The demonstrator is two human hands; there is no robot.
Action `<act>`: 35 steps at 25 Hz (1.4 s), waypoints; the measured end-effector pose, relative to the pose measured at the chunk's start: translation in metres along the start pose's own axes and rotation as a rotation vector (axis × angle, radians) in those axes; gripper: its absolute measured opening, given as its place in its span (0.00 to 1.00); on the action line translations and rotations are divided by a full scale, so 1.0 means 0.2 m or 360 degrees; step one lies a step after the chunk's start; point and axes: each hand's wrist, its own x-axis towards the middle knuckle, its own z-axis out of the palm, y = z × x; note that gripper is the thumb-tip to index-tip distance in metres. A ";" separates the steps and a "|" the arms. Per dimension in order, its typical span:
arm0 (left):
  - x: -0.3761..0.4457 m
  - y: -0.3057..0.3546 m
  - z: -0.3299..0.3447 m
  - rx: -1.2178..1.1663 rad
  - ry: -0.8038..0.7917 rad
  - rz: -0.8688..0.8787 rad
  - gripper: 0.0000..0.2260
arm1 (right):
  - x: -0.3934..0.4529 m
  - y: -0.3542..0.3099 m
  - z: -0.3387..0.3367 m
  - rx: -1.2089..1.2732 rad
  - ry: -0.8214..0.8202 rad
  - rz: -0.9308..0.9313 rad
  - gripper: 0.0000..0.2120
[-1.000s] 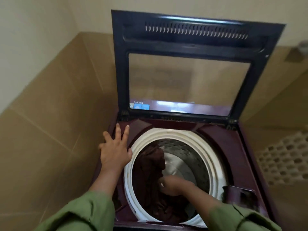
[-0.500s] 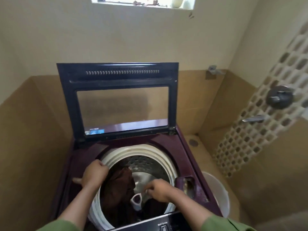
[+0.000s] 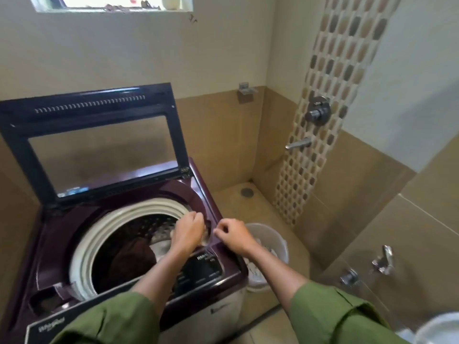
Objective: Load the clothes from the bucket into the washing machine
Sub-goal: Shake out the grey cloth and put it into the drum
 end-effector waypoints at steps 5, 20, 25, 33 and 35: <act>-0.17 0.21 0.32 -0.0010 -0.0071 0.0187 0.16 | -0.15 0.30 -0.26 0.0327 0.0249 0.0177 0.09; 0.23 0.28 0.99 0.0405 -0.0499 0.0048 0.04 | 0.04 0.96 -0.50 0.0462 0.0208 0.0638 0.14; 0.57 0.09 1.30 0.0398 -0.0778 -0.0208 0.09 | 0.23 1.19 -0.40 0.0453 -0.0050 0.0829 0.10; 1.15 -0.42 1.95 0.0923 -0.1189 -0.0162 0.11 | 0.62 1.85 0.03 0.0266 -0.0510 0.0888 0.21; 1.31 -0.61 2.13 0.0872 -0.1192 -0.0223 0.07 | 0.73 2.09 0.15 0.0288 -0.0469 0.0971 0.21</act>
